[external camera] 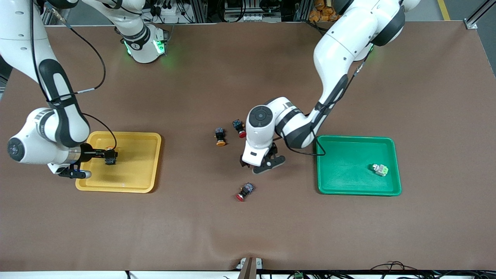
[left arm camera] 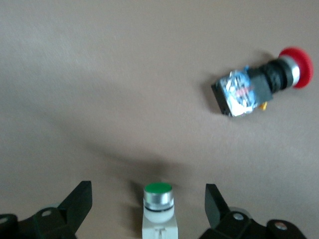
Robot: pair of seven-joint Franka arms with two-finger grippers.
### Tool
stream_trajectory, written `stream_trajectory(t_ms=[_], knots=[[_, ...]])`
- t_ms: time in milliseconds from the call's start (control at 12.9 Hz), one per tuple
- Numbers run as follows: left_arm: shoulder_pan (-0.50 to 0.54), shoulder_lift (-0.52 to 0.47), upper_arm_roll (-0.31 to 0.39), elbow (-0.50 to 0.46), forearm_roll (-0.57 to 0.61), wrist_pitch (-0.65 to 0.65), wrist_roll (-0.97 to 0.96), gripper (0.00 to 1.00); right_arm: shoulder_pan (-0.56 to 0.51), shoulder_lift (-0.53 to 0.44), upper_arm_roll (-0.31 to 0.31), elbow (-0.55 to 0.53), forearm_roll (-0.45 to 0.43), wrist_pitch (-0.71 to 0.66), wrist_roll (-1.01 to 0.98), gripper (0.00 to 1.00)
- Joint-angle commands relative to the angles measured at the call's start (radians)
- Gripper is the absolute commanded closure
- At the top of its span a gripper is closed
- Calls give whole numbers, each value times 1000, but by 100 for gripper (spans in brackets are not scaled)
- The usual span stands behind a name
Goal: Place green and yellow buttons in trays
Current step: 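Grasp the second green button with the left gripper while the right withdraws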
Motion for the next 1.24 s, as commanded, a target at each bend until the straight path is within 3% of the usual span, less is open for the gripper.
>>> stream_trajectory(t_ms=[0,155,386,464,618,695,850,1004,1159], knots=[[-26,27,13,34,5,1,-27,0,27,-16,8,144,4,-201,36,0],[-36,41,13,34,5,1,-22,0,48,-21,11,172,4,-230,36,0],[-43,41,13,25,3,-1,-27,13,84,-62,16,175,4,-255,62,0],[-45,43,13,14,3,-2,-27,21,99,-68,17,183,4,-266,120,0],[-58,43,13,14,2,-4,-25,49,150,-71,17,216,4,-298,242,0],[-59,44,13,14,2,-4,-25,67,167,-71,19,230,6,-310,275,0],[-60,46,13,14,2,-5,-25,99,176,-79,64,232,35,-313,278,0],[-48,21,13,14,6,-15,-27,100,180,-82,107,235,40,-310,277,0],[39,-32,3,14,8,-47,-16,100,196,-82,126,235,41,-306,283,0]])
